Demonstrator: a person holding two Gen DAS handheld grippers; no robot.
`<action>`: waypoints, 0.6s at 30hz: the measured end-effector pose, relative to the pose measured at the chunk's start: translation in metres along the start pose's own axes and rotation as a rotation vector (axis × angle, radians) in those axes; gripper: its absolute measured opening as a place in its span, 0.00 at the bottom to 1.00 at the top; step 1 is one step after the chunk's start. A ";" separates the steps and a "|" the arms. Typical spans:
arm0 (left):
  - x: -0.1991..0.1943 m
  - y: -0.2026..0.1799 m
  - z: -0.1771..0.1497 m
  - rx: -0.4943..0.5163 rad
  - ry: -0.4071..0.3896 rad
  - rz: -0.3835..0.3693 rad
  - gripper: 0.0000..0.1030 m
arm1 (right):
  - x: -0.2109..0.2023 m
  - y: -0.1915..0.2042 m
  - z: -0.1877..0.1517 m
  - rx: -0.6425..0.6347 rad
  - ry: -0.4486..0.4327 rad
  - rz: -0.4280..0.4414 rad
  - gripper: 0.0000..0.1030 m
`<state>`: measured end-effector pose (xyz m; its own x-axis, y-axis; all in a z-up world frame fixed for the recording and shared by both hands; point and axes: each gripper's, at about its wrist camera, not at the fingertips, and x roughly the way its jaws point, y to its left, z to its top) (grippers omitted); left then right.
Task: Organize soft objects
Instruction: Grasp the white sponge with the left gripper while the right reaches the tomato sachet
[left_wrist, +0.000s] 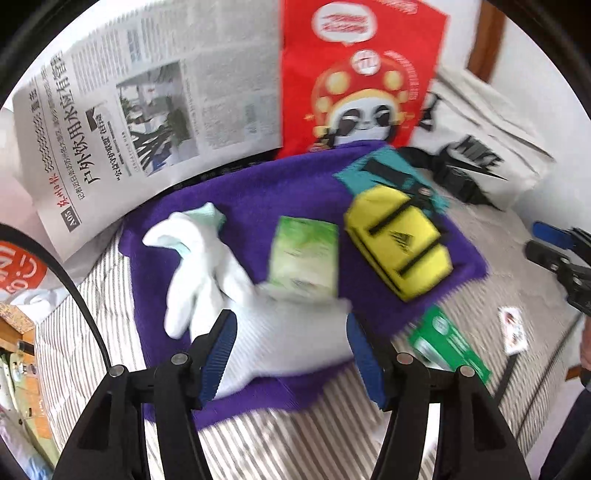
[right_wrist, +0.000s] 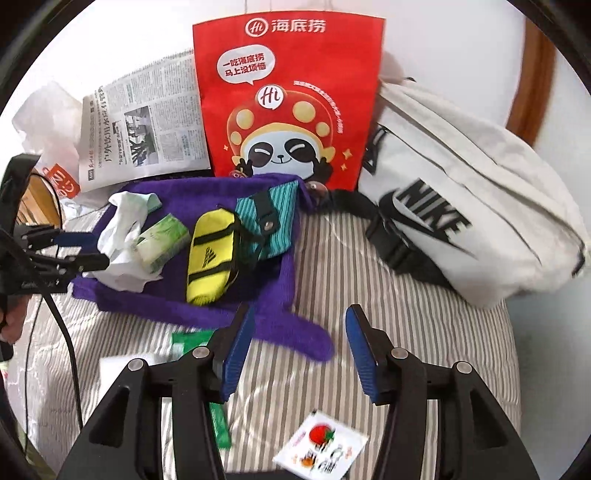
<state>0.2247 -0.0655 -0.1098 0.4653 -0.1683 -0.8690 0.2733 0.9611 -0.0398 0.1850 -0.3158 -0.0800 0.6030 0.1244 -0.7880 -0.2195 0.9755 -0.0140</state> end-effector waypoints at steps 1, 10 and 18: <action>-0.006 -0.006 -0.007 0.013 -0.009 -0.010 0.58 | -0.003 -0.001 -0.005 0.008 -0.001 0.003 0.50; -0.022 -0.053 -0.065 0.128 -0.032 -0.197 0.64 | -0.031 -0.014 -0.056 0.117 -0.009 0.013 0.53; 0.005 -0.088 -0.090 0.298 0.013 -0.219 0.71 | -0.044 -0.035 -0.100 0.201 0.025 -0.008 0.54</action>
<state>0.1277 -0.1316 -0.1551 0.3584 -0.3587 -0.8619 0.5997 0.7960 -0.0819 0.0894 -0.3733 -0.1069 0.5844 0.1145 -0.8034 -0.0560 0.9933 0.1009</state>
